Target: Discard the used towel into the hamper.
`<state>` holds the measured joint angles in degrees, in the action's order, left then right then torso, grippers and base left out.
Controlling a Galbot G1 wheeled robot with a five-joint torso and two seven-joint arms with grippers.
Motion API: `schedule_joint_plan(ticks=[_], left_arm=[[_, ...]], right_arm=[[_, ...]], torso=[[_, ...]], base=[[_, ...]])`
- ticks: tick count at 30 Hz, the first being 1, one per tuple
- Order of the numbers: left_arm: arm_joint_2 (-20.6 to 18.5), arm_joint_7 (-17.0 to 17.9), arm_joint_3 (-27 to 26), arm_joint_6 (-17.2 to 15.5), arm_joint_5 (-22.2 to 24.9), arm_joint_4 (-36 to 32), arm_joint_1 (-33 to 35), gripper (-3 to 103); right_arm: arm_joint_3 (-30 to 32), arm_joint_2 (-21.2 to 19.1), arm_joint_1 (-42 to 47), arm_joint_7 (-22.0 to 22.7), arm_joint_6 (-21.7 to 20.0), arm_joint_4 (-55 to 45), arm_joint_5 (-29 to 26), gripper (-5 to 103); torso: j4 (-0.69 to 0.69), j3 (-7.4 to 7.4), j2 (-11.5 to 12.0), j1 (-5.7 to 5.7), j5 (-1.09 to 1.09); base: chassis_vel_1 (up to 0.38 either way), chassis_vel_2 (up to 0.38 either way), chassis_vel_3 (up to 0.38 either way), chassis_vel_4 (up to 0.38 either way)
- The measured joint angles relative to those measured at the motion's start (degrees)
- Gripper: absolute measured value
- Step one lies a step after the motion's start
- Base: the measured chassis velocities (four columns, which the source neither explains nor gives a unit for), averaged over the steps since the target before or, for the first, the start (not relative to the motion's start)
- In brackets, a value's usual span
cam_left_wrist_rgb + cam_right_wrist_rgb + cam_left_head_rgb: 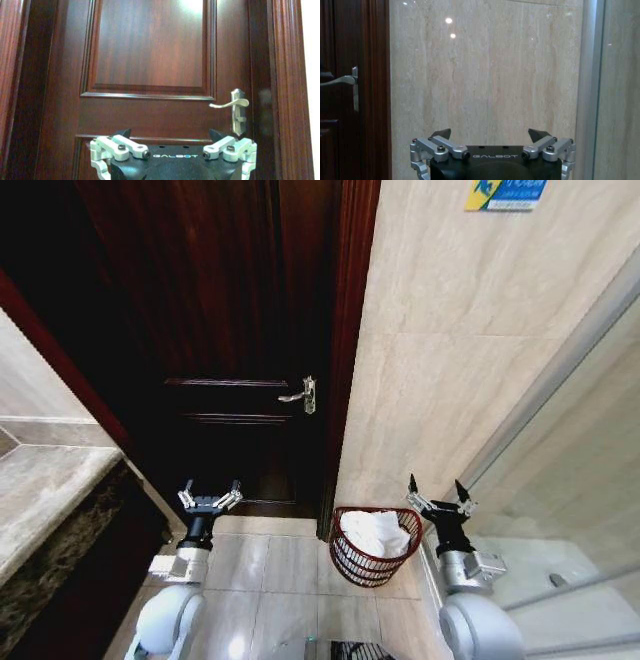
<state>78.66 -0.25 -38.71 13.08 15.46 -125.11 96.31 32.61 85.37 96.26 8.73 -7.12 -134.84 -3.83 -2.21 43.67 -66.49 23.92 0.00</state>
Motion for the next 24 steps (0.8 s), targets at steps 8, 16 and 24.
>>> schedule_joint_plan(ticks=[8, 16, 24], left_arm=[[1.1, 1.6, 0.2, -1.4, -0.9, 0.6, -0.8, 100], [1.3, 3.5, 0.6, -1.4, -3.3, 0.6, -0.7, 100], [1.3, 4.0, 0.6, -1.3, -4.1, 0.7, -0.8, 100]], right_arm=[[-0.3, -0.5, -0.5, 0.2, -0.6, 0.0, -0.3, 100], [-0.3, -0.5, -0.5, 0.2, -0.9, 0.0, -0.3, 100], [-0.3, -0.5, -0.5, 0.3, -1.0, 0.0, 0.1, 100]], torso=[[0.00, 1.40, -2.5, 1.10, 0.00], [0.00, 1.70, -3.0, 1.30, 0.00], [0.00, 1.60, -2.8, 1.22, 0.00]], base=[[0.000, 0.000, 0.000, 0.000], [0.000, 0.000, 0.000, 0.000], [0.000, 0.000, 0.000, 0.000]])
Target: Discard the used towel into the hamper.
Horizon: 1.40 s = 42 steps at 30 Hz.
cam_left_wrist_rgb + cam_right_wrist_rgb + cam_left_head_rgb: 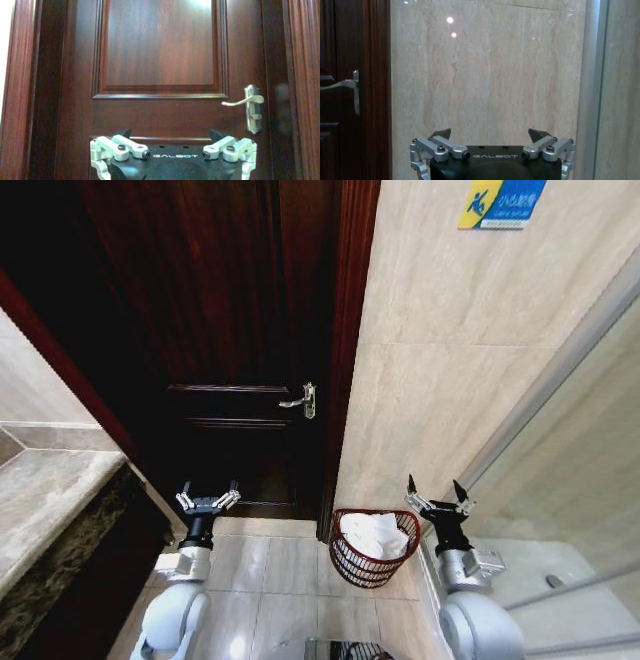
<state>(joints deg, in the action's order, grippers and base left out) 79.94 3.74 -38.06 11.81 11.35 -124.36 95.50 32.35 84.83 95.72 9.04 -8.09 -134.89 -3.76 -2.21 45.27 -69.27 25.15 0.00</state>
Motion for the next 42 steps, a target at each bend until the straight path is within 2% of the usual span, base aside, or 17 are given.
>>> schedule_joint_plan(ticks=[21, 42], left_arm=[[0.0, 0.0, 0.0, 0.0, 0.0, 0.0, 0.0, 100], [0.0, 0.0, 0.0, 0.0, 0.1, 0.0, 0.0, 100]], right_arm=[[0.0, 0.0, 0.0, 0.0, 0.0, -0.1, 0.1, 100], [0.0, 0.0, 0.0, 0.0, 0.1, -0.1, 0.1, 100]], torso=[[0.00, -0.23, 0.4, -0.18, 0.00], [0.00, -0.33, 0.6, -0.27, 0.00]], base=[[0.022, -0.020, -0.021, 0.023], [0.220, -0.217, -0.215, 0.214]])
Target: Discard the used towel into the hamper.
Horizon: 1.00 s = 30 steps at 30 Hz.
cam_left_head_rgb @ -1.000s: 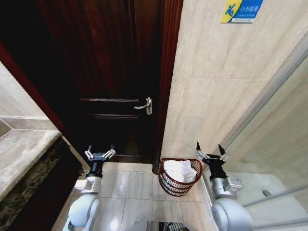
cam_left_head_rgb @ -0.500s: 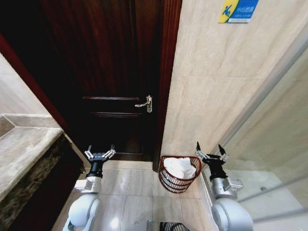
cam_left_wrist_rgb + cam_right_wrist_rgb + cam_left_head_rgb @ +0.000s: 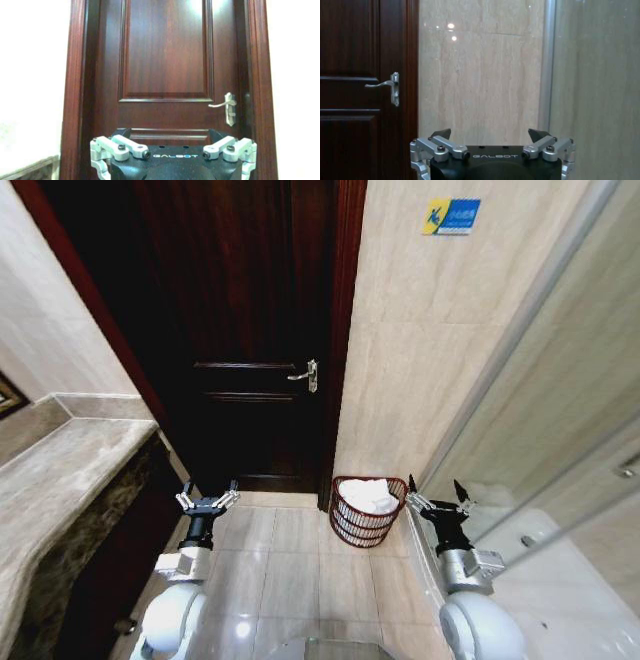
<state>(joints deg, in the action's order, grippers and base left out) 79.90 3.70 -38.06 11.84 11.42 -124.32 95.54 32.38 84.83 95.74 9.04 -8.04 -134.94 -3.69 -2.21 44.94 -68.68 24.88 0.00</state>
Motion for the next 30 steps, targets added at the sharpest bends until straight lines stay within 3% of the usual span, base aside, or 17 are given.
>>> schedule_joint_plan(ticks=[30], left_arm=[[0.0, 0.0, 0.0, 0.0, 0.0, 0.0, 0.0, 100]], right_arm=[[0.0, 0.0, 0.0, 0.0, 0.0, 0.0, 0.0, 100]], torso=[[-0.01, -0.03, 0.1, -0.02, -0.01]], base=[[0.211, -0.184, -0.186, 0.211]])
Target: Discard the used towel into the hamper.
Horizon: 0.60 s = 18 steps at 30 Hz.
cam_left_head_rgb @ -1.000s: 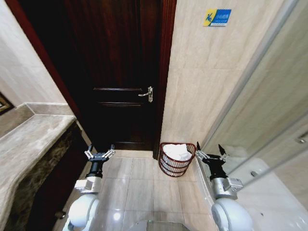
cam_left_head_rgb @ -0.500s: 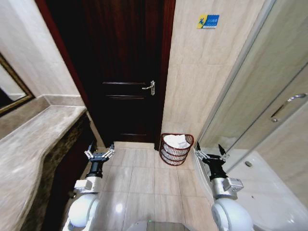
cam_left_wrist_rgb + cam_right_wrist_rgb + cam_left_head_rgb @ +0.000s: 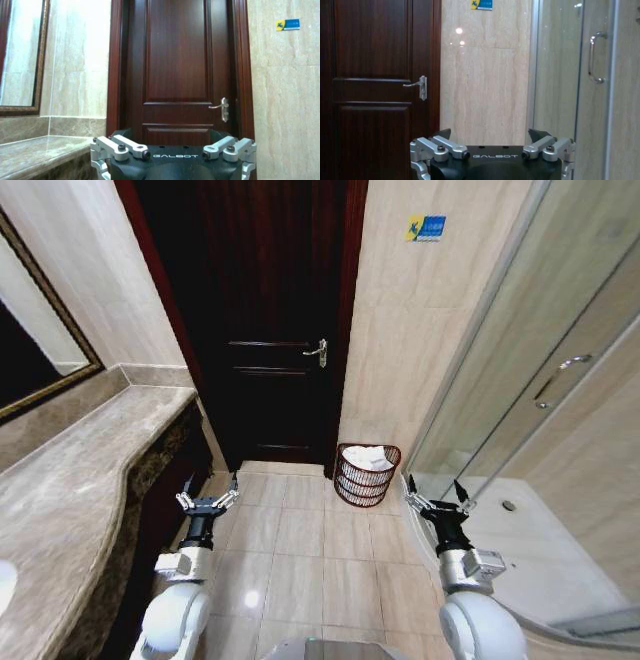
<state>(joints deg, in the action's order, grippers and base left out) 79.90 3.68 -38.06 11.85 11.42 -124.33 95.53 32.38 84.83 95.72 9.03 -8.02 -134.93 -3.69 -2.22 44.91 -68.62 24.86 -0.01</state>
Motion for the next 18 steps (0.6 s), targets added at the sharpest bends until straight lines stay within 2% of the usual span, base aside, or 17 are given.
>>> schedule_joint_plan(ticks=[18], left_arm=[[0.0, 0.0, 0.0, 0.0, 0.0, 0.0, 0.0, 100]], right_arm=[[0.0, 0.0, 0.0, 0.0, 0.0, 0.0, 0.0, 100]], torso=[[0.01, -0.01, 0.0, -0.01, 0.01]], base=[[0.174, -0.171, -0.177, 0.176]])
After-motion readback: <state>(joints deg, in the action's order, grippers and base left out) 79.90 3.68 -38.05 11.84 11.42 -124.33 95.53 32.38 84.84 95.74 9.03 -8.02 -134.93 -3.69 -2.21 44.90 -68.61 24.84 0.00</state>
